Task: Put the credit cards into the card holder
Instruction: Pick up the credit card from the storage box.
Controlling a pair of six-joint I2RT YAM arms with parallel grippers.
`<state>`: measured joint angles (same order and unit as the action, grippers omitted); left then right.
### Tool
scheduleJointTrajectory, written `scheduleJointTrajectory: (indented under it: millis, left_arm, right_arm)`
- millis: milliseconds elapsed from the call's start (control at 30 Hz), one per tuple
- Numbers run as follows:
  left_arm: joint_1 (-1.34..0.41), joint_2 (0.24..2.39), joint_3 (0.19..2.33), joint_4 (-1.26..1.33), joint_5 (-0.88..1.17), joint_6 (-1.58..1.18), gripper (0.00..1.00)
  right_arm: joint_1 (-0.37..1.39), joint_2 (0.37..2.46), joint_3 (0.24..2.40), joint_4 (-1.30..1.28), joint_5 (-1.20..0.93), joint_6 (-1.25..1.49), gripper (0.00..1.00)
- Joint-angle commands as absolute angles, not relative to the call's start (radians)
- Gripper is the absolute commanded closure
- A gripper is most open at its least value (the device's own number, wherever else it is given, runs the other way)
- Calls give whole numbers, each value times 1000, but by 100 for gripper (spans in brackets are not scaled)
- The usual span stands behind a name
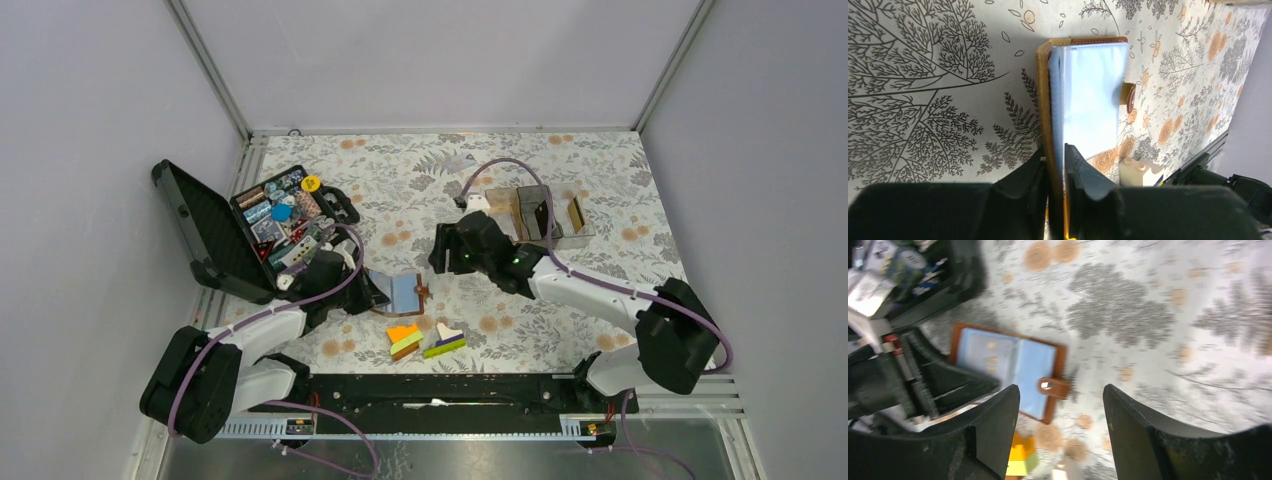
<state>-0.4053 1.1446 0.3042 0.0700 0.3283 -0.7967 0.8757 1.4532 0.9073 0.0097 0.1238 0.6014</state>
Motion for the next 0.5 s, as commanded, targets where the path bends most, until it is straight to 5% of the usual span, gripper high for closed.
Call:
scheduleJointTrajectory:
  millis: [0, 467]
  left_arm:
    - [-397, 1116, 364, 39, 313, -759, 76]
    - [-367, 1092, 375, 2, 303, -727, 63]
  right_arm:
    - [793, 1395, 965, -233, 235, 457, 30]
    - [473, 1476, 1124, -428, 404, 259, 24]
